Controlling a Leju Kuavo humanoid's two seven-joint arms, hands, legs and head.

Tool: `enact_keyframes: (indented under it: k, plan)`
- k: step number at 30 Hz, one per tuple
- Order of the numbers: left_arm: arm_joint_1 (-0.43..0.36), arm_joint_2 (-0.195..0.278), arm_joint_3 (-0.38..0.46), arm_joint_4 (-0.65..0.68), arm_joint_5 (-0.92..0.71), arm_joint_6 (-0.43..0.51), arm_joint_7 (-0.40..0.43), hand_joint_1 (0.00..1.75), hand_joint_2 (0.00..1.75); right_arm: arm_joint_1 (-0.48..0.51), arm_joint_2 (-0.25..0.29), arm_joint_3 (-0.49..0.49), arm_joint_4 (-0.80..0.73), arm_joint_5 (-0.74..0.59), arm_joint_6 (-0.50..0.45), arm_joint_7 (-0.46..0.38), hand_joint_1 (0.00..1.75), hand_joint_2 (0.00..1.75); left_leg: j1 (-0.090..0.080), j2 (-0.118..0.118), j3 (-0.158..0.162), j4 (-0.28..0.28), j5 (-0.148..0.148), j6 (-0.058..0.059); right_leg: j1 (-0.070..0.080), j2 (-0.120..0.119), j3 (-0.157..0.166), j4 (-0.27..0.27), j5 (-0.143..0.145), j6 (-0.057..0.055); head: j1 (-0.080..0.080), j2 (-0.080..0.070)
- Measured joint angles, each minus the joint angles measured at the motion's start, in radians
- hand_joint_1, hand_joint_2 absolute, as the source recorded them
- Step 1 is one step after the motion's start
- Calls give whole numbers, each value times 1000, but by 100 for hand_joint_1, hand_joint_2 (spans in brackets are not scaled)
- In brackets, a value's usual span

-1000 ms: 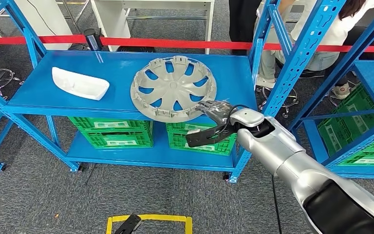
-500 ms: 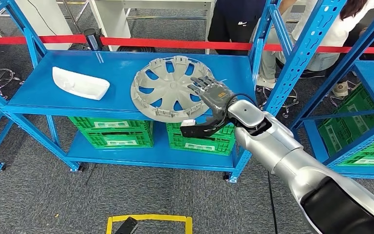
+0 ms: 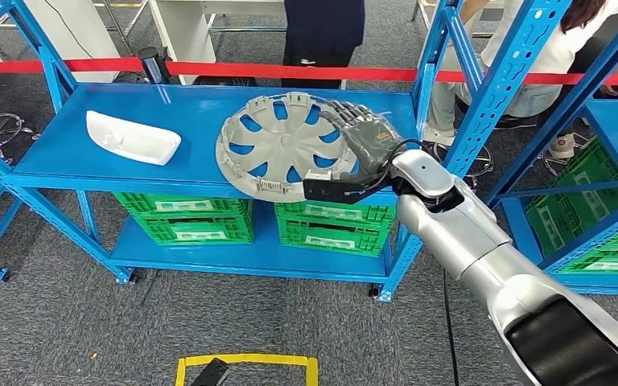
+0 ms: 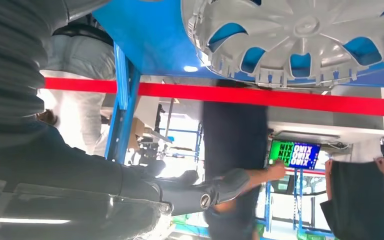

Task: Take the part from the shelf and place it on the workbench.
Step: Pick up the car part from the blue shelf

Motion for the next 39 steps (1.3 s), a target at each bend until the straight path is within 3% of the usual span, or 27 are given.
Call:
enact_keyframes:
  k: [39]
  plan:
    - [-7, 3, 0, 0, 8, 0, 5, 0, 0, 11, 4, 4, 0, -1, 45, -15, 0, 175, -2, 0, 0, 1, 0, 0, -3, 0, 0, 0, 0, 0, 0, 0]
